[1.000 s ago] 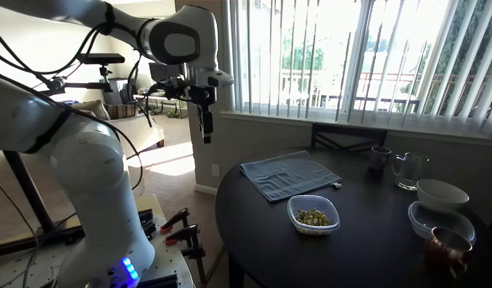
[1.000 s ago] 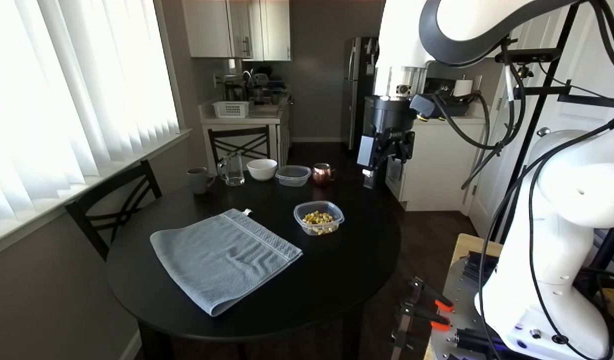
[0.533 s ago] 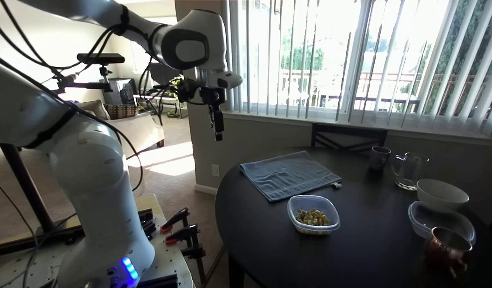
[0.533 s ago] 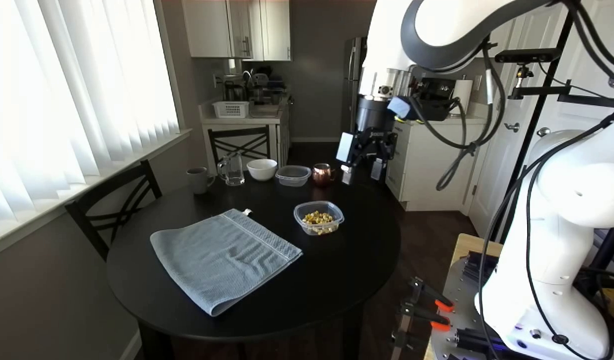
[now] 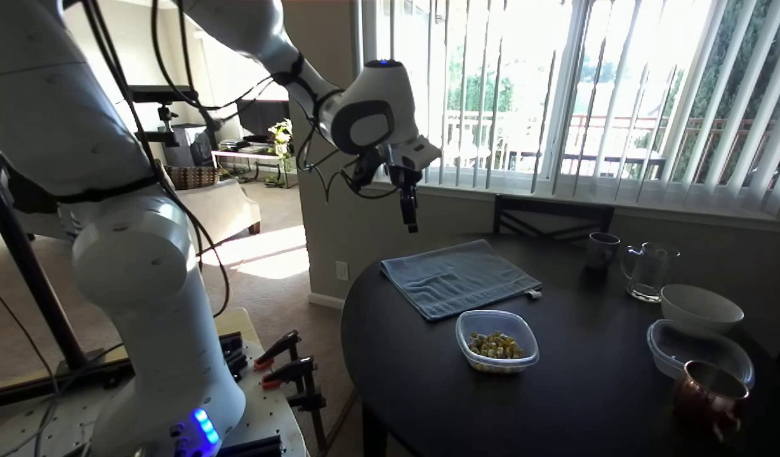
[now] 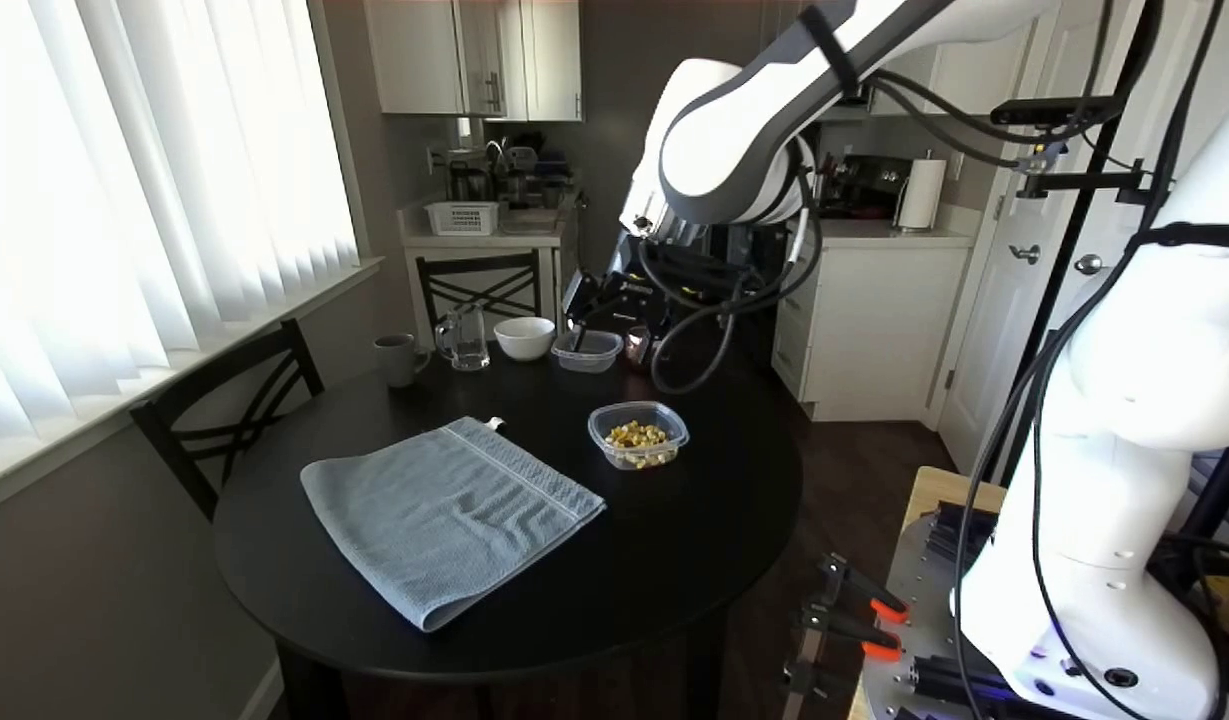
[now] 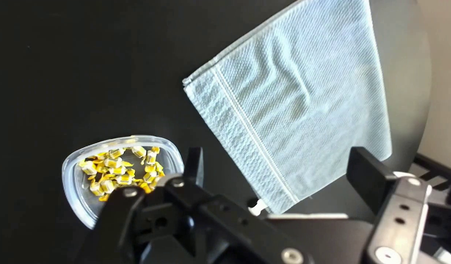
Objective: Pour the candy out of the bowl and onto the towel.
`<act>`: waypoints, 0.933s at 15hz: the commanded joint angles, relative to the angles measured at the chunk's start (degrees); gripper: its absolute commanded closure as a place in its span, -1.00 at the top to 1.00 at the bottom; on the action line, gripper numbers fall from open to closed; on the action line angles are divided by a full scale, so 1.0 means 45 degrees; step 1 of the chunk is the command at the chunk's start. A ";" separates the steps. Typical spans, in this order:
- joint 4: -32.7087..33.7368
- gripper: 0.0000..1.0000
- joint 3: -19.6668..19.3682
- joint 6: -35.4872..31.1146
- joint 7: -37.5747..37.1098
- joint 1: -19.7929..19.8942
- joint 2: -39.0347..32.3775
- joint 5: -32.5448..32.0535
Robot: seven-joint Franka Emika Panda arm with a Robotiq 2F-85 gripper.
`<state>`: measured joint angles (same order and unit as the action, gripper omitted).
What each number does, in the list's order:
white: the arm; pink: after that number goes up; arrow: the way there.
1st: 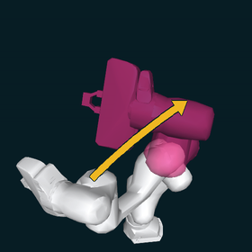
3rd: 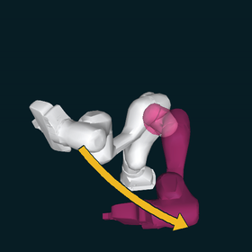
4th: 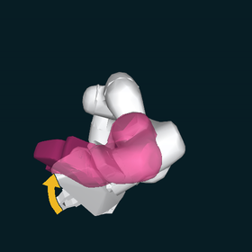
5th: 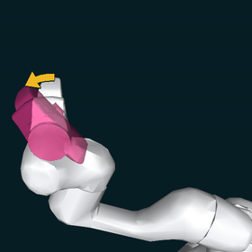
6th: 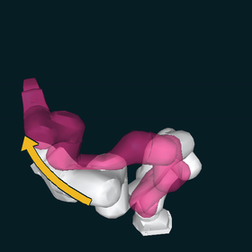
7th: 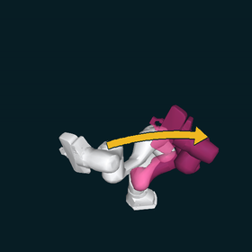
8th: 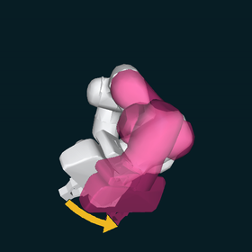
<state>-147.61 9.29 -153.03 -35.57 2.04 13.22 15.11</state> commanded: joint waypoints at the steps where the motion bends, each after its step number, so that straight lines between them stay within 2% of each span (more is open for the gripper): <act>1: 0.1711 1.00 -0.0128 -0.1246 -0.2687 0.0724 -0.3354 -0.1491; 3: 0.2667 1.00 -0.0835 -0.1206 -0.4323 0.0485 -0.4831 -0.2644; 5: 0.3619 1.00 -0.1779 -0.0885 -0.5399 -0.0162 -0.5918 -0.3428; 9: 0.5260 1.00 -0.3481 0.0000 -0.6029 -0.1472 -0.6962 -0.4857; 11: 0.6023 1.00 -0.4538 0.0953 -0.6440 -0.2291 -0.7319 -0.6794; 13: 0.6594 1.00 -0.4924 0.2022 -0.6441 -0.2608 -0.7656 -0.8150; 14: 0.6823 1.00 -0.4828 0.2399 -0.6126 -0.2485 -0.7956 -0.8221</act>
<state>-120.43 -10.92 -147.21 -62.67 -7.78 -19.60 -17.05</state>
